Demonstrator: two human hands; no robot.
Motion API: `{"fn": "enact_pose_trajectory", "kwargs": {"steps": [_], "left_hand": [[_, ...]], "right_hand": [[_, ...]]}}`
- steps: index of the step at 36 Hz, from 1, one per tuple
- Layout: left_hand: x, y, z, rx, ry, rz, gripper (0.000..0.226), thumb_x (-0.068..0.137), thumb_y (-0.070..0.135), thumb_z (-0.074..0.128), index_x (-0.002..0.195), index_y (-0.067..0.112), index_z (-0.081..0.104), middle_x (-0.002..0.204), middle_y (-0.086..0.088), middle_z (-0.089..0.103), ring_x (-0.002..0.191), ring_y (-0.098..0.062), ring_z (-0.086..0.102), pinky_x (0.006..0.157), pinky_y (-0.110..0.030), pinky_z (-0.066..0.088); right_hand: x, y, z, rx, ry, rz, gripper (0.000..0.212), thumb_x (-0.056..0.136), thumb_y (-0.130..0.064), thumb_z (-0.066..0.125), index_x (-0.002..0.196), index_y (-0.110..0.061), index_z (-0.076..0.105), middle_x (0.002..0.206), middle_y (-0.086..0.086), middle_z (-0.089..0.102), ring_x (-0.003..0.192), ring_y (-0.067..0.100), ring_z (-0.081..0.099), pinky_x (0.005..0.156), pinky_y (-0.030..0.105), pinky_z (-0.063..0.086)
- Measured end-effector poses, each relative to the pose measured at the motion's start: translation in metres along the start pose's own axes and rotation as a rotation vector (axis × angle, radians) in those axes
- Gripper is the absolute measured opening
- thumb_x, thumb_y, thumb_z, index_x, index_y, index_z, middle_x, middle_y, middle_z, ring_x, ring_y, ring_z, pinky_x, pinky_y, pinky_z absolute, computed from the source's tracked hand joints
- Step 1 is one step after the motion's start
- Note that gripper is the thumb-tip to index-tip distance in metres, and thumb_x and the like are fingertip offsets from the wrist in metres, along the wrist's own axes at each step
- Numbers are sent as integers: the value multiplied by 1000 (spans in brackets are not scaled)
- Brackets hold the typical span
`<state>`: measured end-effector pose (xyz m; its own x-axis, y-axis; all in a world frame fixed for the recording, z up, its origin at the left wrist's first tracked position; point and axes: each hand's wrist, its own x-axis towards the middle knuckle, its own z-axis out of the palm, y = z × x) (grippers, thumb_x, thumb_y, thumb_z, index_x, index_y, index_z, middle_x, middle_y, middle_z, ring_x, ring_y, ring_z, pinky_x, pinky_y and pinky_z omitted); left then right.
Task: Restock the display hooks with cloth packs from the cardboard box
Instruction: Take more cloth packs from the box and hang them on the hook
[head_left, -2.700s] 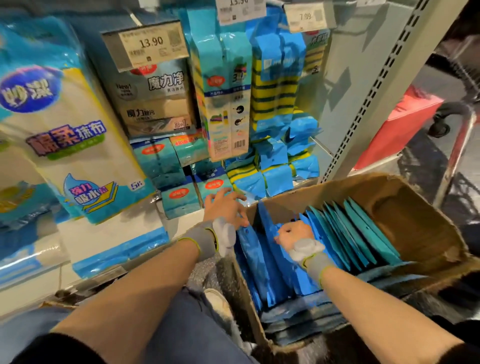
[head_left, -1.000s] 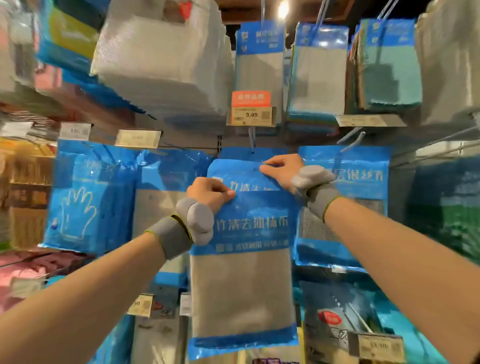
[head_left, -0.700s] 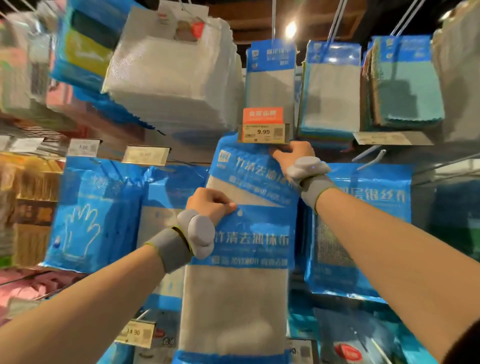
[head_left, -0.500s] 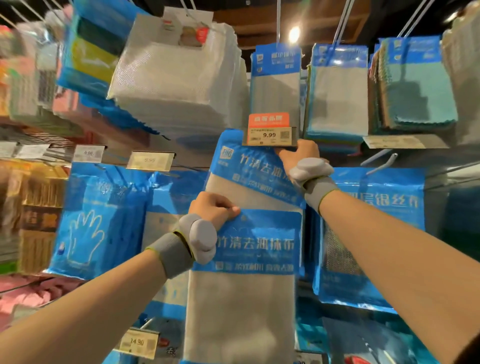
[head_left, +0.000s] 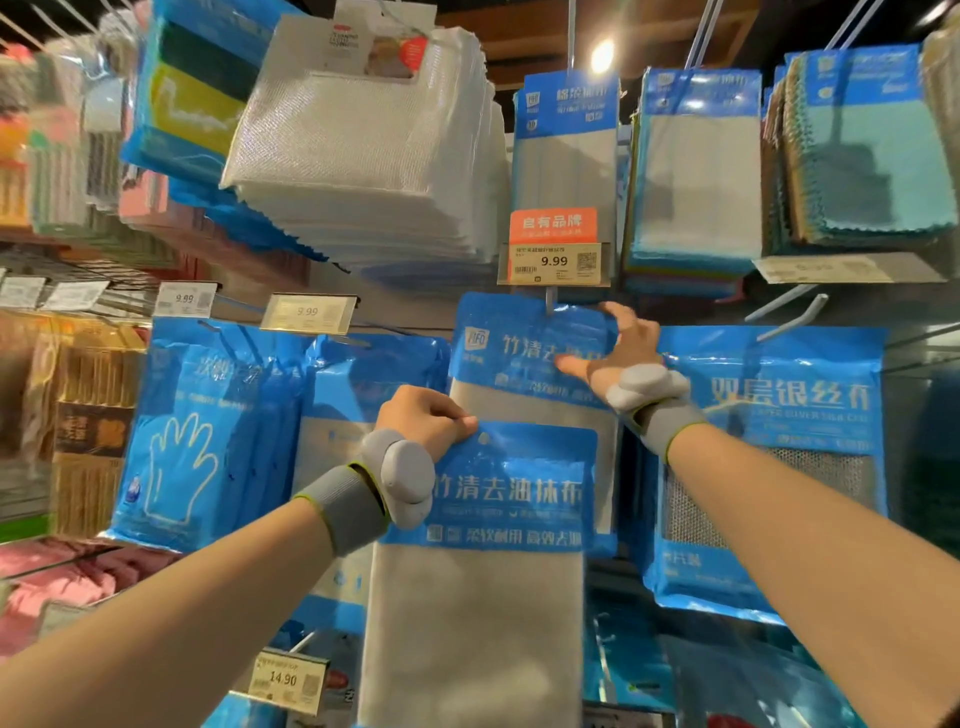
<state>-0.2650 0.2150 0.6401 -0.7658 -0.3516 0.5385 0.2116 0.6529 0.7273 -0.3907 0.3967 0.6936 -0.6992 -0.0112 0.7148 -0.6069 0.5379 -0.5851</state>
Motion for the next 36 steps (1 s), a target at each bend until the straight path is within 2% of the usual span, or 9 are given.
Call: {"fn": "enact_pose_trajectory", "kwargs": {"steps": [5,12,17,20,23,26,30,33,36], "left_hand": [[5,-1,3,4,-12,-12,9,86,26,65,85,18,68,89,0,64,85,-16,59,69,-23,44],[11,-3,6,28,35,2,7,85,27,66,84,20,69,89,0,65,87,-18,61,73,-25,45],[14,1,10,13,58,4,10,84,26,67,89,17,70,88,2,62,84,-15,58,74,-25,43],[15,3,12,10,71,14,15,84,24,67,93,13,72,89,1,62,83,-15,57,73,-24,42],[15,6,15,10,87,30,16,84,24,68,94,12,72,89,1,63,84,-15,57,74,-24,41],[14,10,17,0,128,52,14,83,23,69,92,13,73,87,0,65,84,-15,58,72,-22,40],[12,22,19,-38,181,89,12,83,24,69,89,15,73,86,0,65,81,-14,57,60,-16,40],[18,29,17,2,249,115,16,81,36,69,95,28,71,104,2,65,103,-19,59,87,-29,47],[24,33,12,121,334,98,54,78,44,69,128,39,49,140,5,41,129,-25,38,108,-47,32]], "right_hand": [[-10,19,15,95,86,-184,71,77,-14,75,136,-25,36,138,17,23,108,14,26,83,10,24],[10,20,22,-156,-61,-40,31,88,-18,59,118,-18,53,140,16,14,121,40,38,97,30,35],[2,28,17,-126,-225,13,34,87,-42,59,119,-38,49,154,5,21,141,31,15,114,35,16],[-7,22,16,7,-56,56,32,86,-52,57,110,-32,63,148,6,33,137,27,27,114,33,21],[-28,8,13,211,-199,-32,33,86,-55,55,81,-27,72,124,1,58,120,14,48,108,30,33],[-45,4,14,164,-440,-73,35,79,-50,67,92,-18,73,114,1,68,114,17,59,101,34,44],[-45,-3,4,100,-331,-64,51,74,-42,76,113,-11,68,127,3,61,121,18,54,104,36,42],[-37,-13,-5,133,-231,-103,41,73,-40,77,102,-11,73,115,4,68,112,19,61,99,35,46],[-26,-27,-18,180,-82,-106,39,74,-37,77,100,-8,73,108,7,70,104,23,63,93,33,49]]}}
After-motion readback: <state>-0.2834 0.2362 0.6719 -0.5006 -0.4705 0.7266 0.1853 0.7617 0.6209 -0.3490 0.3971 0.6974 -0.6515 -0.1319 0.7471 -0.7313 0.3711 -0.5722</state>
